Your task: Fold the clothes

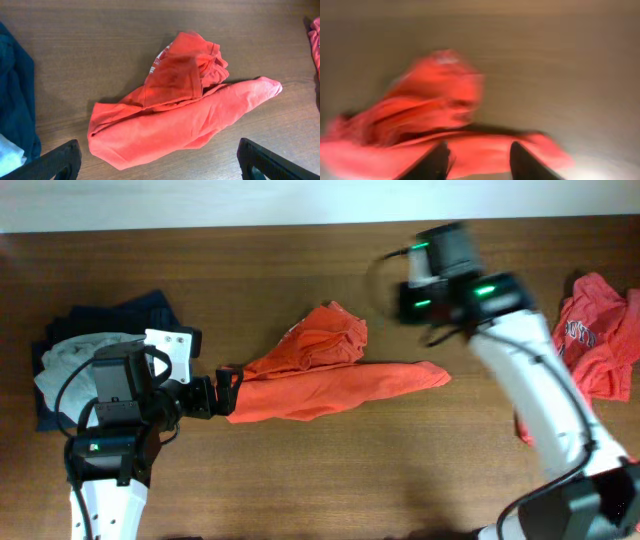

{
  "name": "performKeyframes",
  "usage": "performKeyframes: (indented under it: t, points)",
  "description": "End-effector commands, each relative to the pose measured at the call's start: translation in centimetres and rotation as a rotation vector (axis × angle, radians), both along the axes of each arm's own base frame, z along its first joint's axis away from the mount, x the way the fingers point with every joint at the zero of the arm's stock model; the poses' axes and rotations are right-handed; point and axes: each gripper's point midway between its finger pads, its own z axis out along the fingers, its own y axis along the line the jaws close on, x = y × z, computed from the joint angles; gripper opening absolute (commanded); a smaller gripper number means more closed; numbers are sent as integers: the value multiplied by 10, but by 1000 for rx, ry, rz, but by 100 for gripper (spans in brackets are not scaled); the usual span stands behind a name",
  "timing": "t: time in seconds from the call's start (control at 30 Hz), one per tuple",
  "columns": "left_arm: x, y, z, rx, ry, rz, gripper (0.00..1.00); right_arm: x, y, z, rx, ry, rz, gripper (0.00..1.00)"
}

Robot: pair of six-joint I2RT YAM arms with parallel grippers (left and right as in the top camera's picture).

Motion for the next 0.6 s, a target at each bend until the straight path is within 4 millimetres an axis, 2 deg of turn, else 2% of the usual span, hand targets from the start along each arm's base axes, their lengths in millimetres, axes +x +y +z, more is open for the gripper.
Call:
performKeyframes:
  t: [0.0,0.1,0.13,0.27,0.4,0.43,0.57]
  points:
    - [2,0,6,19,-23,-15,99,-18,-92,-21,25,135,-381,7]
    - [2,0,6,19,-23,-15,99,-39,-136,-61,22,270,-516,4]
    - [2,0,6,19,-23,-15,99,-49,-149,-80,43,327,-569,4]
    - [2,0,6,19,-24,-14,99,-82,-172,-144,165,466,-675,4]
    - [2,0,6,21,-23,-12,99,-116,-214,-187,204,484,-867,4]
    - [2,0,6,21,-23,-13,99,-131,-231,-199,223,478,-936,4]
    - [3,0,7,21,-26,-13,99,-162,-267,-224,257,440,-1082,4]
